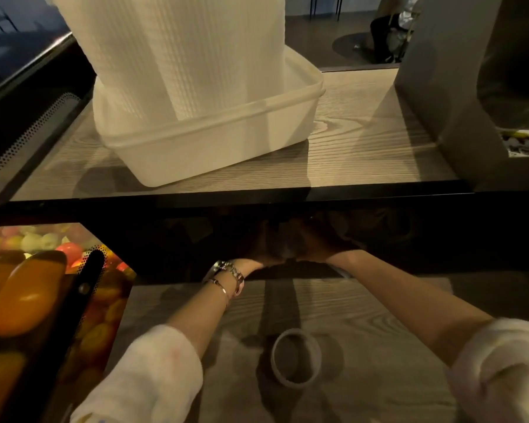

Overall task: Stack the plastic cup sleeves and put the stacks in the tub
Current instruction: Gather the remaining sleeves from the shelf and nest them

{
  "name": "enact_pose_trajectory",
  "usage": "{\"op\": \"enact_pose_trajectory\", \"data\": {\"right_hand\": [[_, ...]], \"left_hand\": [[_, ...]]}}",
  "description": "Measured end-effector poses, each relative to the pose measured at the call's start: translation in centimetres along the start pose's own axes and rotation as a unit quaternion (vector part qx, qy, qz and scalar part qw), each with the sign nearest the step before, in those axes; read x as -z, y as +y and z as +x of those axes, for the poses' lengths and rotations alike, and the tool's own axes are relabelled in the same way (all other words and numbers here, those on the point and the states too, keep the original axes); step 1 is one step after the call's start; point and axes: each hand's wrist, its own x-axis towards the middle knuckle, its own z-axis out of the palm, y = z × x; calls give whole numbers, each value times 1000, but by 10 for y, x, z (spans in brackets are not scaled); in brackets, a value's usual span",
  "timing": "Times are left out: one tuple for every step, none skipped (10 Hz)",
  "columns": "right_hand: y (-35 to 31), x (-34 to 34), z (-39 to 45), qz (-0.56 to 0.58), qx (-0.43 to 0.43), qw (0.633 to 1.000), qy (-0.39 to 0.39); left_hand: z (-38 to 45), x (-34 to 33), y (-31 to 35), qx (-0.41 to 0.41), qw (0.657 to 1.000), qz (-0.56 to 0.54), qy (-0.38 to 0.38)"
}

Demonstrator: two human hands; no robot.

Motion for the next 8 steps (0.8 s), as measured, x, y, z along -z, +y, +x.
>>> {"op": "enact_pose_trajectory", "data": {"right_hand": [[3, -9, -16, 37, -20, 999, -14], [7, -25, -28, -1, -96, 989, -113], [5, -31, -43, -48, -78, 991, -98], [7, -34, -61, -85, -41, 995, -11], [9, -43, -75, -109, -43, 993, -7], [6, -50, -86, -109, 5, 992, 70], [-9, -62, -101, -22, 123, 965, 232], [-24, -66, -111, 146, 102, 958, 226]], "left_hand": [[-3, -25, 9, -55, 997, 3, -56], [-27, -24, -23, -130, 984, -84, -92], [-41, -28, -36, -128, 986, -62, -85], [-66, -29, -54, -166, 977, -103, -82], [-88, -36, -68, -157, 966, -187, -84], [-99, -44, -75, -125, 959, -245, -71], [-110, -51, -78, -113, 935, -333, -42], [-112, -51, -74, -93, 915, -390, -45]]}}
